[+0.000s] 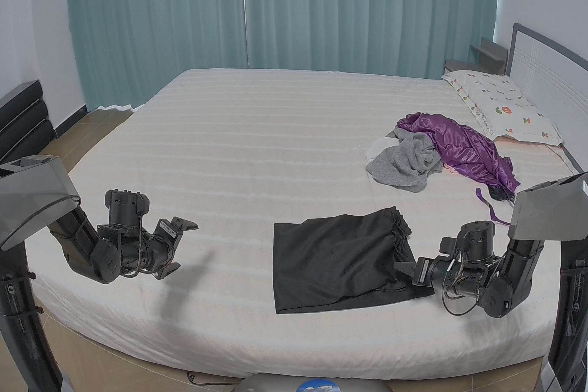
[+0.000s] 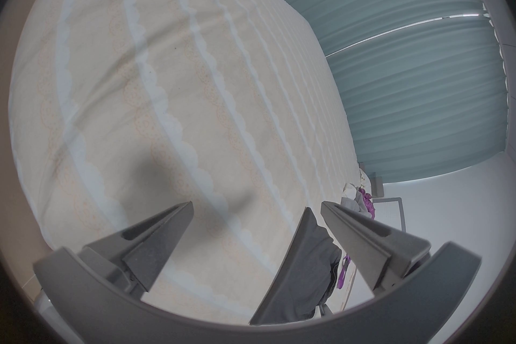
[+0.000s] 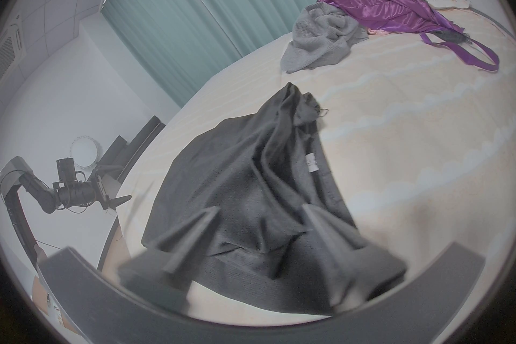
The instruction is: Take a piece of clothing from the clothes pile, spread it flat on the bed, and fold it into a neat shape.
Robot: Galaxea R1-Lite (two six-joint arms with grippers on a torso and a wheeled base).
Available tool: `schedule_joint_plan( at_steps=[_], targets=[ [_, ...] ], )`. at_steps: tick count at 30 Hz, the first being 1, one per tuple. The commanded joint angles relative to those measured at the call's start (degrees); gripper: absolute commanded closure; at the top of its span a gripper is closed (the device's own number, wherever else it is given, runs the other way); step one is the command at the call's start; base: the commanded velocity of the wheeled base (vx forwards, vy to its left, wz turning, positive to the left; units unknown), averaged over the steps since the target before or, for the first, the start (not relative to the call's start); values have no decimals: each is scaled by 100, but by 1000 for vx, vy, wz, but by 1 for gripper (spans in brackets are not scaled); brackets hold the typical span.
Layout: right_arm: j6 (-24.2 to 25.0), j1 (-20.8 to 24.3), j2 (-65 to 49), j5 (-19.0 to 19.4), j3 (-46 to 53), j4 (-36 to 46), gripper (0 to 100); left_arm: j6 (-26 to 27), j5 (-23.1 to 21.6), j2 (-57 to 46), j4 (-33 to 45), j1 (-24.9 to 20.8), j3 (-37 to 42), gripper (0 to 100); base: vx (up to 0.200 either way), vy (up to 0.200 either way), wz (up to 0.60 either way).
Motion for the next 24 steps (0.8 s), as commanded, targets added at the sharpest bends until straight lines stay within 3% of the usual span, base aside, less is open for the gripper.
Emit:
schedule_joint_plan(
  at_steps=[1,17,24],
  targets=[
    [-41,-120,-73,-58,120,1,100,1,1,21,-3,2,-1,0,0,0,0],
    [-199,-314,-556,-84,630,142,100,9,1,21,-3,2,-1,0,0,0,0],
    [-515,-437,-749,-76,788,590,100,9,1,21,-3,2,-1,0,0,0,0]
  ],
)
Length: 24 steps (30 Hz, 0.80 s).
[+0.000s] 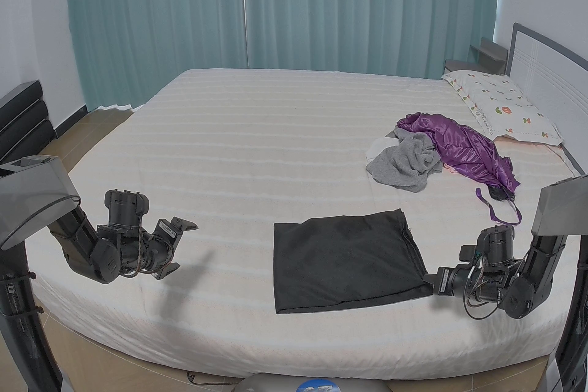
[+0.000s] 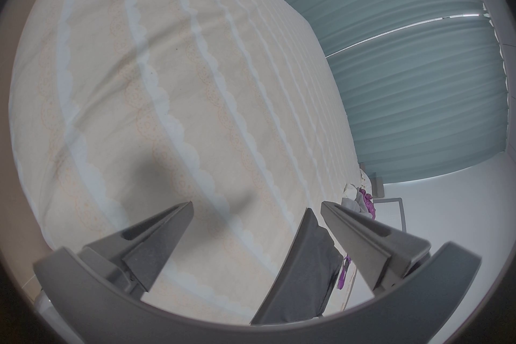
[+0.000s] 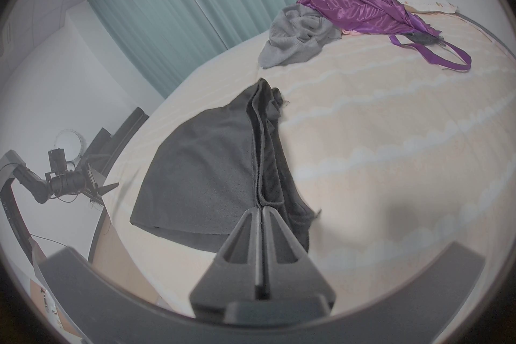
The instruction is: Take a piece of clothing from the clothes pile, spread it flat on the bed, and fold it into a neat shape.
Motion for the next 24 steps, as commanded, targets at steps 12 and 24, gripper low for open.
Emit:
schedule_joint_plan(
  at_steps=[12,24],
  targets=[
    [-104,-52,-155,54,44,159,0,-2,6,10,-3,-1,0,0,0,0,0],
    [951,-17,460,-34,-2250,959,0,-10,6,1,-3,-1,9,0,0,0,0]
  ],
)
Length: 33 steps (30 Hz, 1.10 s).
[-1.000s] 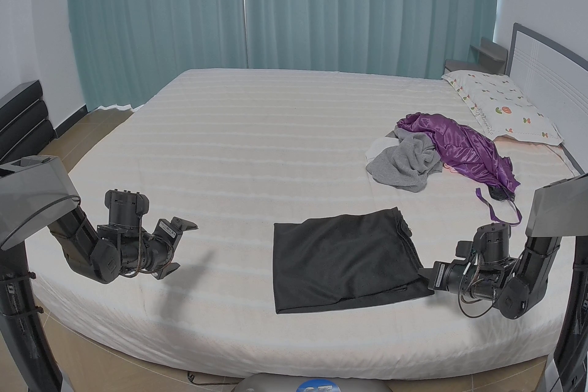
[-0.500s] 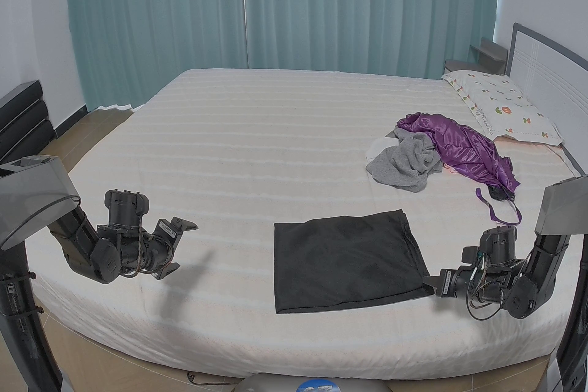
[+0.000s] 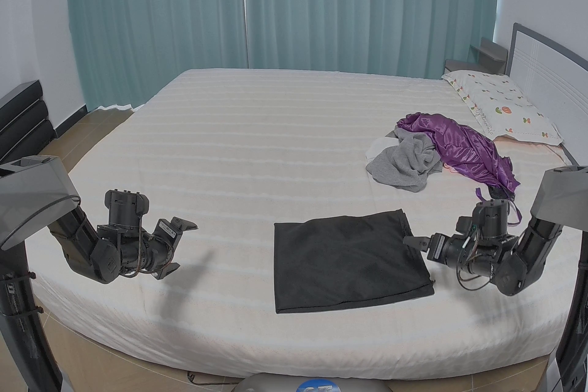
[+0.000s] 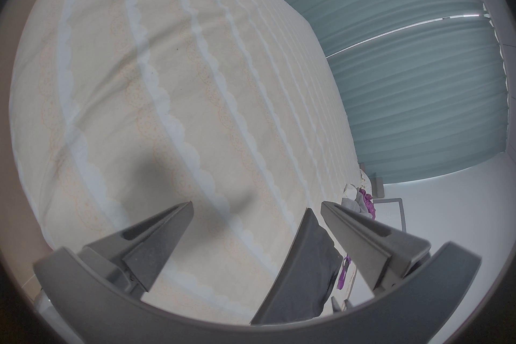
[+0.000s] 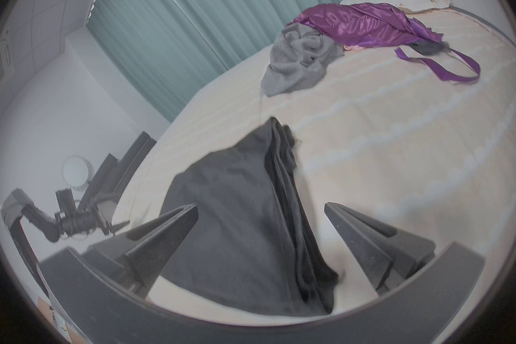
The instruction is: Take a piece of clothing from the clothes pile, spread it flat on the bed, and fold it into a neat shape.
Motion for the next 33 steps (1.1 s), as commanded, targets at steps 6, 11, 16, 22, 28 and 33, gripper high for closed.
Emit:
schedule_joint_plan(
  at_steps=[6,11,16,22,28,33],
  targets=[
    [621,-11,1125,-55,-2097,804,0,-11,-2,1,-3,8,9,0,0,0,0],
    [911,-2,1512,-47,-2852,1200,0,-11,7,1,-3,8,9,0,0,0,0],
    [1043,7,1758,-55,-3415,1507,0,-11,7,1,-3,8,9,0,0,0,0],
    [1280,-20,1890,-214,-3766,1534,100,-11,7,1,-3,8,9,0,0,0,0],
    [1377,-90,1987,-354,-3898,1454,100,-2,7,1,-3,-1,9,0,0,0,0],
    [1614,-231,1934,-363,-3925,1454,100,-2,7,1,-3,-1,9,0,0,0,0]
  ],
)
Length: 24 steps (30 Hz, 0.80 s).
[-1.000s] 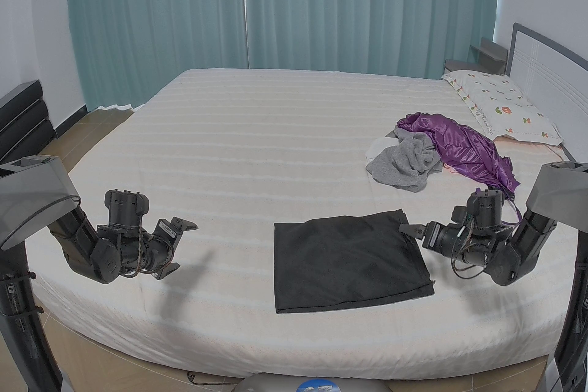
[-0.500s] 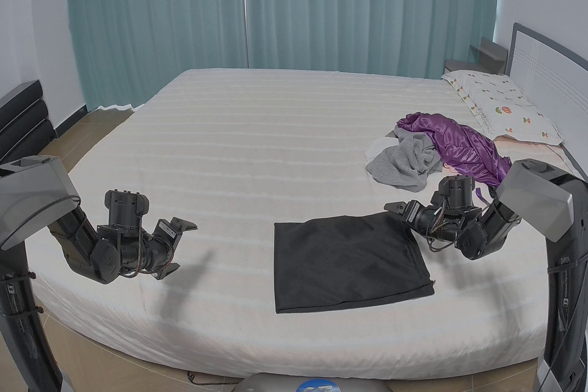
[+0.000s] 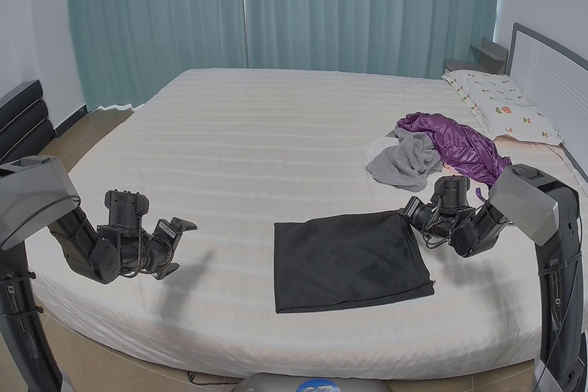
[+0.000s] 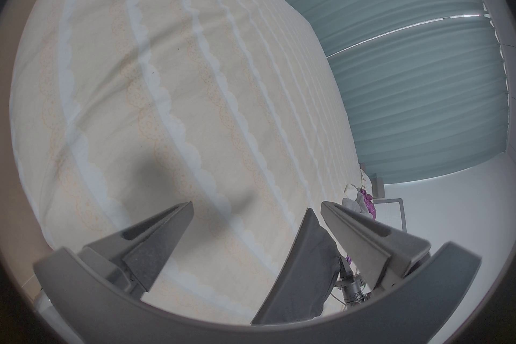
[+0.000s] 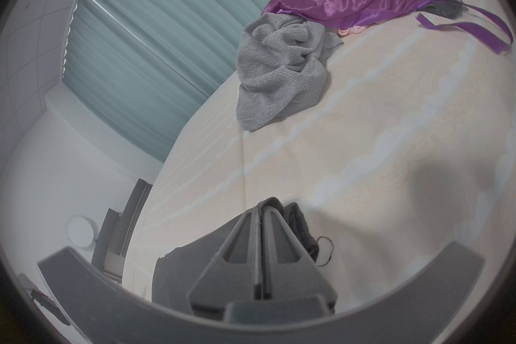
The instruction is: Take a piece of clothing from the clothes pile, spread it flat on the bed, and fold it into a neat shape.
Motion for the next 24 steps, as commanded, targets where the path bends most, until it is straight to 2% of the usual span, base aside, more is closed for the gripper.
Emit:
schedule_joint_plan(
  at_steps=[1,14,15,21,22,24],
  targets=[
    [121,-121,-12,1,-35,-10,100,-2,1,1,-3,-7,0,0,0,0,0],
    [147,-200,50,1,-35,-10,100,-2,1,1,-3,-7,0,0,0,0,0],
    [147,-209,32,10,-26,-18,0,-2,1,1,-3,-7,0,0,0,0,0],
    [174,-271,-302,107,361,-282,0,-2,1,1,-3,-7,0,0,0,0,0],
    [156,-288,-644,450,906,-528,0,-2,1,1,-3,-7,0,0,0,0,0],
    [147,-306,-1005,784,1556,-809,0,-2,1,1,-3,-7,0,0,0,0,0]
  ],
)
